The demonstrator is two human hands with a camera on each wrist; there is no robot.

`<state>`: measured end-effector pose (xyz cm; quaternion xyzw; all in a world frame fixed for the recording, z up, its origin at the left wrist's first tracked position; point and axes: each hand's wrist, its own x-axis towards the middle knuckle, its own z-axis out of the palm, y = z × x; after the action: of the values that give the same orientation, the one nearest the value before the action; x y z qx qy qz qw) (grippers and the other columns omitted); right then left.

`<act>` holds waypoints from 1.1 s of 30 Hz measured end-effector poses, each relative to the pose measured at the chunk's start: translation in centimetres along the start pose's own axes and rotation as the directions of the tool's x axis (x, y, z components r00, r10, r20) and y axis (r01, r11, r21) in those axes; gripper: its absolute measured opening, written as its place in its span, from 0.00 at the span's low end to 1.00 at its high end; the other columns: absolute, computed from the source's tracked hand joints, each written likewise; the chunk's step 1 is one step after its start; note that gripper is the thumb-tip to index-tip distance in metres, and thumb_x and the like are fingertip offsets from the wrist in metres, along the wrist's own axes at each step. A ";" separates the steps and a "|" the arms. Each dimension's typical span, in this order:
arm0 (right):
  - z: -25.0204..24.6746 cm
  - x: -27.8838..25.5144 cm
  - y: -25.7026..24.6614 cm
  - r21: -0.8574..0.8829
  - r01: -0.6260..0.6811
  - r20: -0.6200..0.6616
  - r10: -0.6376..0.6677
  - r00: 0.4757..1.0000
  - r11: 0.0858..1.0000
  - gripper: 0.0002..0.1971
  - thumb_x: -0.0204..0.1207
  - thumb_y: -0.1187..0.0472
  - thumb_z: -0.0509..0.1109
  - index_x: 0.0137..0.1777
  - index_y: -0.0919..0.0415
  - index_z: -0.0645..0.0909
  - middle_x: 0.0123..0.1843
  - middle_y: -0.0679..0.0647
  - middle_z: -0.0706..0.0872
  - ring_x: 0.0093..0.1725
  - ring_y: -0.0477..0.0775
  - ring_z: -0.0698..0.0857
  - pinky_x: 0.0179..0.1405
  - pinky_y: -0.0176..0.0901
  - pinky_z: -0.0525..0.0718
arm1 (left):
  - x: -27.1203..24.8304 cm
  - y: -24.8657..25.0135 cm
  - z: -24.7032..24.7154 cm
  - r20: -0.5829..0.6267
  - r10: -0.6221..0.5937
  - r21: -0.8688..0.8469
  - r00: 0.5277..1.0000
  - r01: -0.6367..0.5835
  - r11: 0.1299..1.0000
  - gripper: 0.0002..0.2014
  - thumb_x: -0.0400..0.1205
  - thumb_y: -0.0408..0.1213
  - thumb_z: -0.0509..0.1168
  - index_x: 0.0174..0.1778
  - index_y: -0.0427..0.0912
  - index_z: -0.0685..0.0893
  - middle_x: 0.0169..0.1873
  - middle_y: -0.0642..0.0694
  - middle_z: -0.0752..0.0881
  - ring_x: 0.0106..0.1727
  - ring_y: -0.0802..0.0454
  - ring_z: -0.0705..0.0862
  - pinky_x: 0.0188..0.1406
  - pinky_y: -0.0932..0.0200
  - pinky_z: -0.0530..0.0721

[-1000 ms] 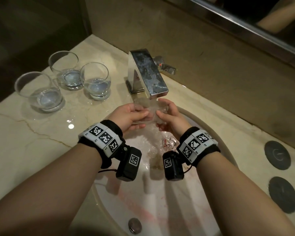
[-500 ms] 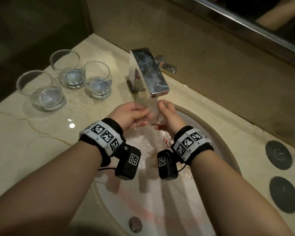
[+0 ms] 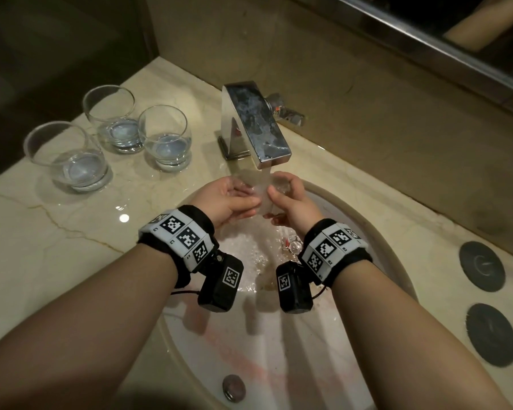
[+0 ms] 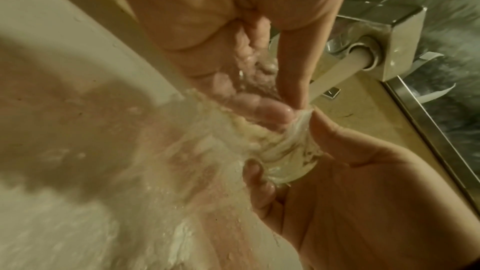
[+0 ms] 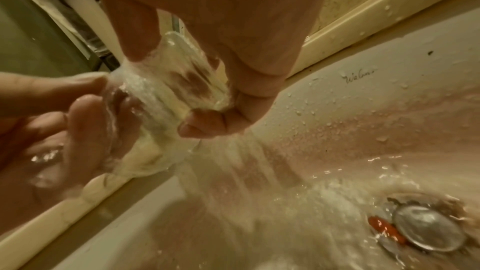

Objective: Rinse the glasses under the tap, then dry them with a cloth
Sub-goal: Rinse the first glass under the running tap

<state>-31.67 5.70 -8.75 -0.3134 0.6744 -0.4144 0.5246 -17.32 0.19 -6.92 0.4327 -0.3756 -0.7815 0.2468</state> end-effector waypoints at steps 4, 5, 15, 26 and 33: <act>0.1 0.2 0.3 0.014 -0.025 -0.033 0.026 0.999 1.000 0.21 0.78 0.47 0.67 0.67 0.49 0.68 0.57 0.54 0.81 0.34 0.51 0.81 0.30 0.39 0.73 | -0.2 0.1 0.0 0.024 -0.005 0.023 1.000 0.004 1.000 0.12 0.76 0.15 0.64 0.40 0.37 0.74 0.37 0.41 0.83 0.28 0.57 0.88 0.28 0.70 0.85; 0.1 0.2 0.0 0.013 -0.058 -0.052 0.059 0.997 0.998 0.24 0.75 0.42 0.66 0.68 0.50 0.69 0.56 0.54 0.82 0.35 0.51 0.80 0.30 0.39 0.73 | -0.3 0.1 0.0 0.039 -0.005 0.032 0.999 0.003 0.999 0.12 0.76 0.15 0.63 0.40 0.37 0.75 0.37 0.41 0.84 0.28 0.57 0.88 0.28 0.70 0.85; 0.0 0.3 -0.4 -0.013 -0.205 0.016 0.205 0.979 0.979 0.34 0.78 0.30 0.50 0.68 0.55 0.76 0.53 0.54 0.85 0.39 0.49 0.83 0.35 0.39 0.78 | -0.3 0.5 0.2 0.038 -0.019 0.119 0.999 0.014 0.993 0.11 0.75 0.17 0.66 0.39 0.37 0.76 0.40 0.40 0.84 0.36 0.54 0.86 0.31 0.69 0.86; -0.5 -0.4 0.4 0.098 0.008 0.054 -0.014 0.998 0.995 0.23 0.79 0.59 0.67 0.71 0.45 0.65 0.64 0.49 0.78 0.62 0.55 0.81 0.52 0.48 0.79 | -0.1 0.3 0.0 0.015 0.015 -0.001 1.000 -0.015 1.000 0.10 0.76 0.17 0.64 0.42 0.37 0.77 0.38 0.42 0.87 0.36 0.55 0.90 0.32 0.69 0.87; -0.1 -0.1 0.6 0.165 -0.002 0.021 -0.002 1.000 0.986 0.23 0.77 0.56 0.70 0.70 0.51 0.69 0.62 0.54 0.82 0.54 0.55 0.85 0.45 0.45 0.81 | -0.2 0.7 -0.2 0.012 0.021 0.005 1.000 -0.021 1.000 0.09 0.76 0.19 0.66 0.43 0.38 0.79 0.38 0.44 0.88 0.38 0.55 0.89 0.30 0.69 0.86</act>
<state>-31.77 6.10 -9.18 -0.2731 0.6323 -0.4656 0.5557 -17.00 -0.15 -6.38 0.4244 -0.3836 -0.7806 0.2518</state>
